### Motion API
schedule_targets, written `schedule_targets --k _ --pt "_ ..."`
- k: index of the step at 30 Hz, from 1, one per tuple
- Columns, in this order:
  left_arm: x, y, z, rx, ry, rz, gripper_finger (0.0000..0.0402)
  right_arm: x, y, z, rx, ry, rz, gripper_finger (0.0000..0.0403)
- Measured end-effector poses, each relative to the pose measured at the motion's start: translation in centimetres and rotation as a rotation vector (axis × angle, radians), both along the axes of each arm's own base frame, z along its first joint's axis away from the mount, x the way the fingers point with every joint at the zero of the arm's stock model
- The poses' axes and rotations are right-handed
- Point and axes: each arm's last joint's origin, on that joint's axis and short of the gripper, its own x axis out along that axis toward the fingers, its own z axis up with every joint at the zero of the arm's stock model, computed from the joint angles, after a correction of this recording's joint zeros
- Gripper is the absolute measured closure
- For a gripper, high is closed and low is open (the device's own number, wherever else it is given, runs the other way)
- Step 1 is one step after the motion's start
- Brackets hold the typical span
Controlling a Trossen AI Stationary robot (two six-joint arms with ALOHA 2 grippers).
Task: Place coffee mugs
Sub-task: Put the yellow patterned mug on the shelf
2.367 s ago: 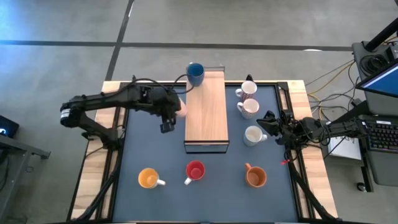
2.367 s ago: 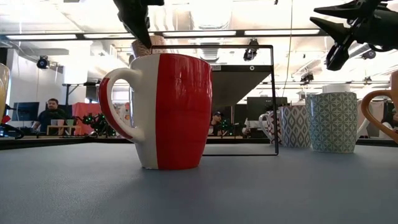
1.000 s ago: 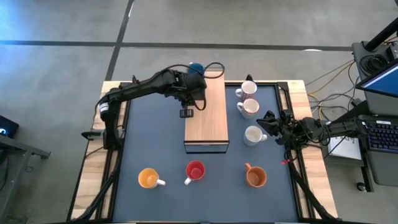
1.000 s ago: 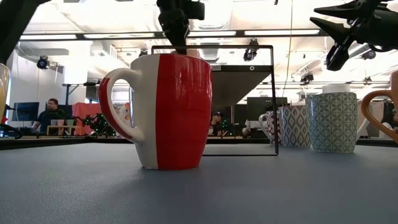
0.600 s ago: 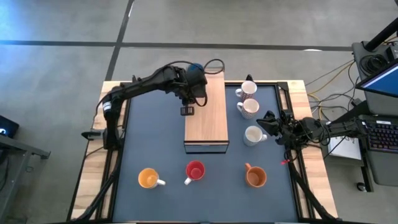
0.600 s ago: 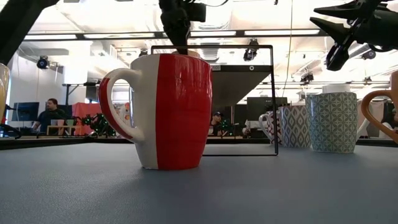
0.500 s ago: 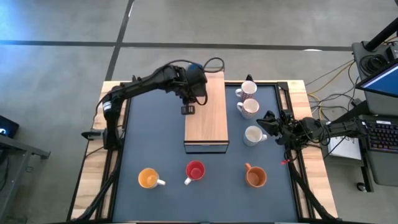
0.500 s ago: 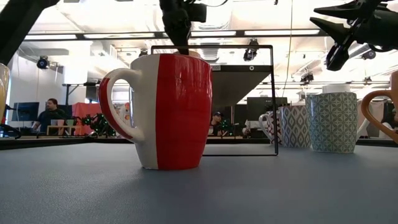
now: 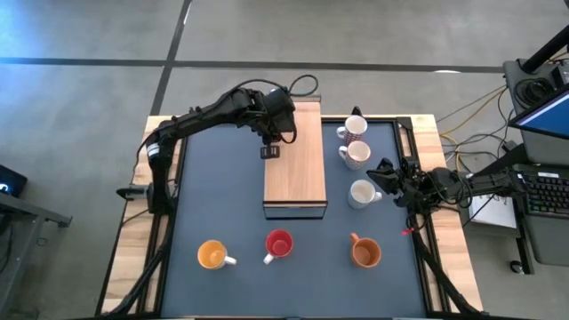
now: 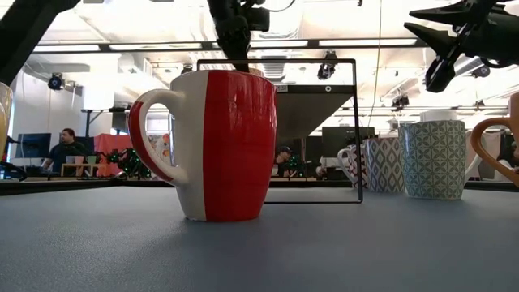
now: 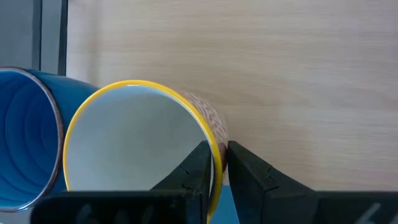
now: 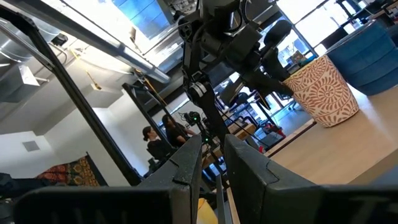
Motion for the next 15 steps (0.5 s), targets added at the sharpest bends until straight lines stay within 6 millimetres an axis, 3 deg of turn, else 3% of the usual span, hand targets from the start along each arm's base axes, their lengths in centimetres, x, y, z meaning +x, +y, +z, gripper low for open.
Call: schedule_targets --k 5,15 --pt "0.06 0.01 0.03 0.0 -0.009 0.006 0.0359 0.0 0.0 0.01 0.0 0.0 0.0 0.0342" --pt "0.08 -0.29 0.1 -0.014 -0.013 0.002 0.03 0.0 0.0 0.0 0.0 0.0 0.0 0.0342"
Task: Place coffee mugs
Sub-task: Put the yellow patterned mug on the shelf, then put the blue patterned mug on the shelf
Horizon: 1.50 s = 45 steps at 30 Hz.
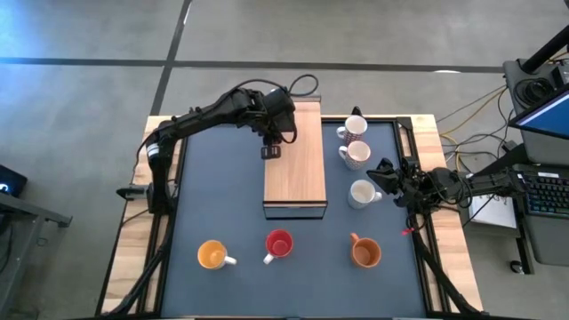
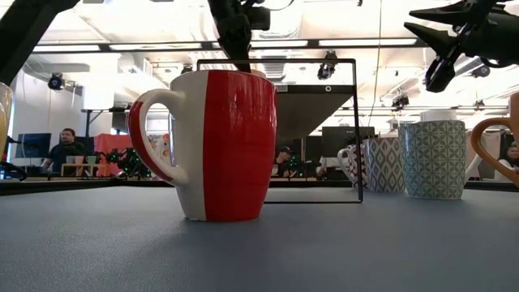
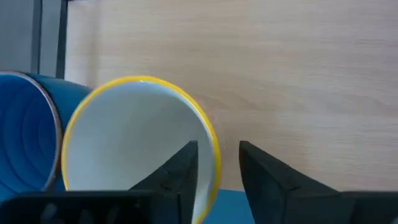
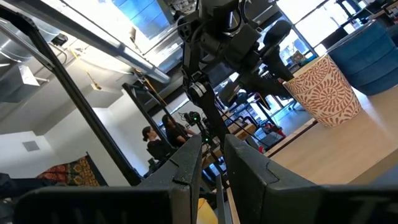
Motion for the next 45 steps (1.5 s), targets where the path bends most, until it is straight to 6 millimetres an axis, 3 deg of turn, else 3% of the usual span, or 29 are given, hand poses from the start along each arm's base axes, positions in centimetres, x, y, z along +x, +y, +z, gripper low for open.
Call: schedule_targets --k 9,17,21,26,35,45 --pt "-2.1 -1.2 2.9 -0.062 -0.104 -0.002 0.0294 0.0 0.0 0.0 0.0 0.0 0.0 0.0342" --pt "-7.0 -2.9 7.2 -0.058 -0.211 0.042 0.0294 0.0 0.0 0.0 0.0 0.0 0.0 0.0342" --pt "-9.9 -3.9 7.9 -0.061 -0.272 0.069 0.0294 0.0 0.0 0.0 0.0 0.0 0.0 0.0342" --pt "-13.0 -5.1 5.4 -0.076 -0.343 0.11 0.0294 0.0 0.0 0.0 0.0 0.0 0.0 0.0342" --pt "-19.1 -7.1 -2.4 -0.134 -0.46 0.217 0.0294 0.0 0.0 0.0 0.0 0.0 0.0 0.0342" --pt "-22.9 -8.4 -8.5 -0.178 -0.707 0.289 0.0294 -0.1 -0.2 0.3 0.03 -0.029 -0.072 0.0342"
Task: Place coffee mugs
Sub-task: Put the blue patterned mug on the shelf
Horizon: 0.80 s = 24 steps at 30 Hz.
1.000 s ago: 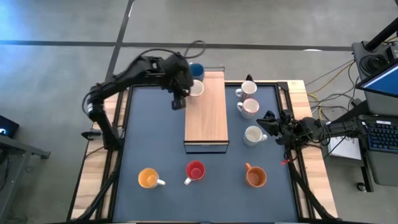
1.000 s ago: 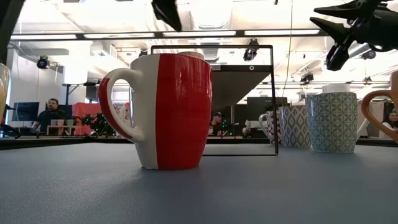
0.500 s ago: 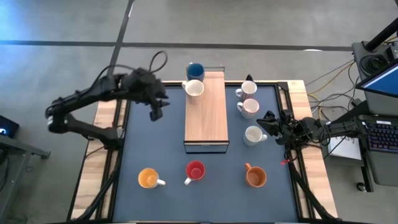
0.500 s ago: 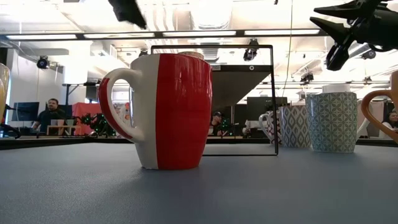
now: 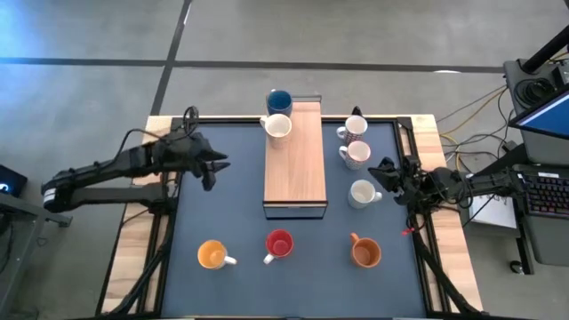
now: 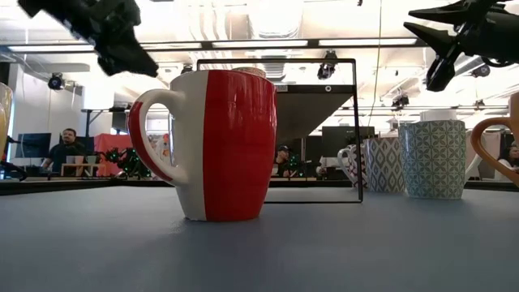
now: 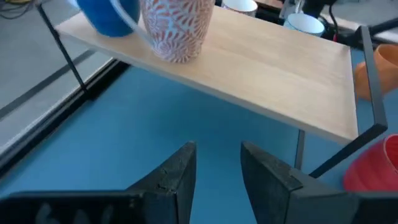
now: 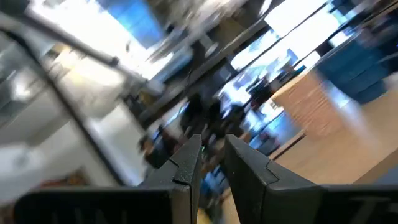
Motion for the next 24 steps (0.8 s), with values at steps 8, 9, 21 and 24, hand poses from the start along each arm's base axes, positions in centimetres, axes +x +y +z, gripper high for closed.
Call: schedule_targets --k 8,9,21,24 --pt "-0.8 -0.3 -1.7 0.048 -0.151 0.0 0.0294 -0.3 -0.4 0.5 0.062 -0.062 -0.126 0.0342" --pt "-0.9 -0.3 -1.7 0.052 -0.16 -0.001 0.0294 -0.4 -0.5 0.6 0.07 -0.074 -0.144 0.0342" --pt "-0.7 -0.2 -2.1 0.079 -0.131 -0.018 0.0294 -0.3 -1.0 0.1 0.136 -0.017 -0.336 0.0342" --pt "-0.7 -0.2 -2.1 0.092 -0.127 -0.024 0.0294 -0.8 -1.2 0.6 0.193 -0.083 -0.413 0.0342"
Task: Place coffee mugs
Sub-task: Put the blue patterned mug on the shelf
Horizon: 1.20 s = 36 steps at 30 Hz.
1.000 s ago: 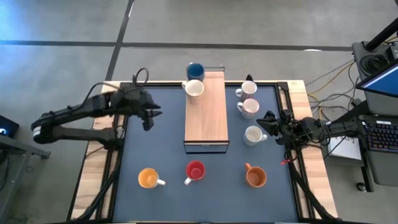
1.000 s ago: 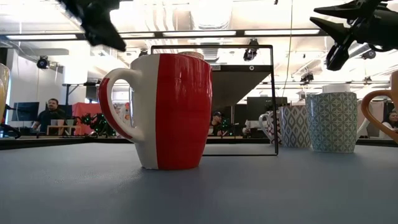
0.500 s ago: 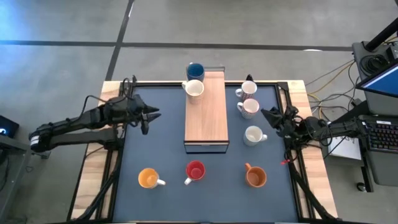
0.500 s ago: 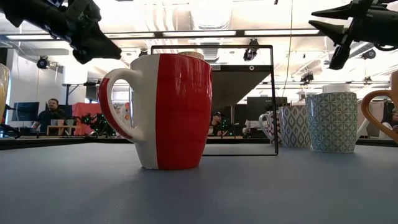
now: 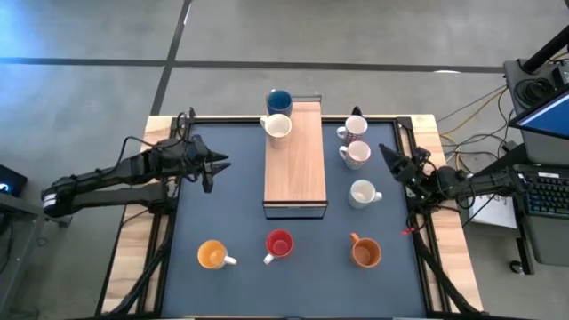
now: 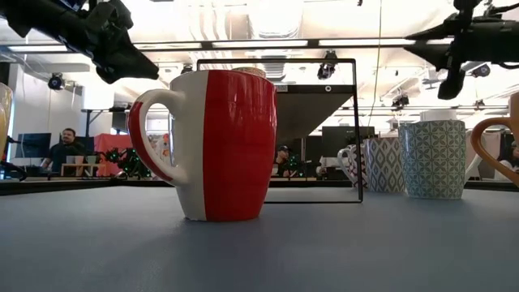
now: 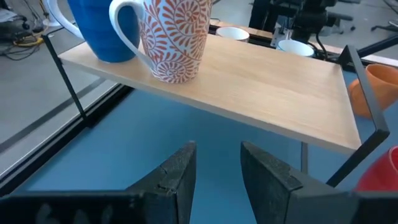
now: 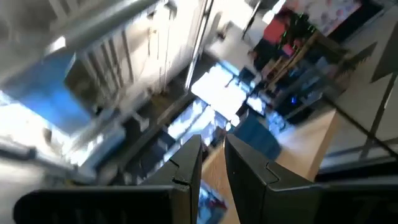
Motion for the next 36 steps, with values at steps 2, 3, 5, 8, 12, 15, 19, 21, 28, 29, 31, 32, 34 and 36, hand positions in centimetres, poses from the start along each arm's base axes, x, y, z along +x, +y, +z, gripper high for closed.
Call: schedule_targets --k 2,3,5,8,12,15,19,21,28,29,31,32,34,36 --pt "0.0 0.0 0.0 0.002 0.001 0.0 0.0294 -0.1 0.0 0.2 0.004 -0.021 -0.005 0.0342" --pt "0.0 0.0 0.0 0.003 0.002 -0.001 0.0294 -0.1 0.0 0.2 -0.001 -0.023 0.003 0.0342" --pt "0.0 0.0 0.0 0.011 0.006 -0.004 0.0294 0.0 0.1 0.2 -0.022 -0.013 0.025 0.0342" --pt "0.1 0.0 -0.1 0.024 0.014 -0.009 0.0294 0.3 0.2 0.2 -0.075 0.052 0.027 0.0342" --pt "0.1 0.0 -0.1 0.027 0.017 -0.006 0.0294 1.0 0.2 2.1 -0.179 0.205 -0.01 0.0342" --pt "0.0 0.0 -0.1 0.026 0.02 -0.005 0.0294 1.7 0.2 3.8 -0.214 0.395 -0.029 0.0342" --pt "0.0 0.0 -0.2 0.023 0.026 -0.003 0.0294 2.5 0.2 5.4 -0.131 0.671 -0.048 0.0342" --pt "0.0 0.0 -0.2 0.022 0.027 -0.002 0.0294 2.5 0.1 6.1 -0.056 0.777 -0.049 0.0342" --pt "0.0 0.0 -0.2 0.016 0.028 0.001 0.0294 2.9 -0.2 6.5 0.247 1.085 -0.026 0.0328" --pt "0.0 0.0 -0.2 0.014 0.027 0.001 0.0294 3.2 -0.1 6.4 0.291 1.107 0.005 0.0321" --pt "0.0 0.0 -0.2 0.006 0.027 0.005 0.0294 3.9 0.0 6.0 0.361 1.143 0.083 0.0303" --pt "0.0 0.0 -0.3 0.001 0.027 0.006 0.0294 4.4 0.1 5.8 0.388 1.162 0.121 0.0294" --pt "0.0 0.0 -0.3 0.0 0.027 0.007 0.0294 5.3 0.3 5.4 0.447 1.212 0.211 0.0276" --pt "0.0 0.0 -0.4 -0.004 0.039 0.007 0.0294 6.2 0.4 5.0 0.49 1.26 0.285 0.0263"
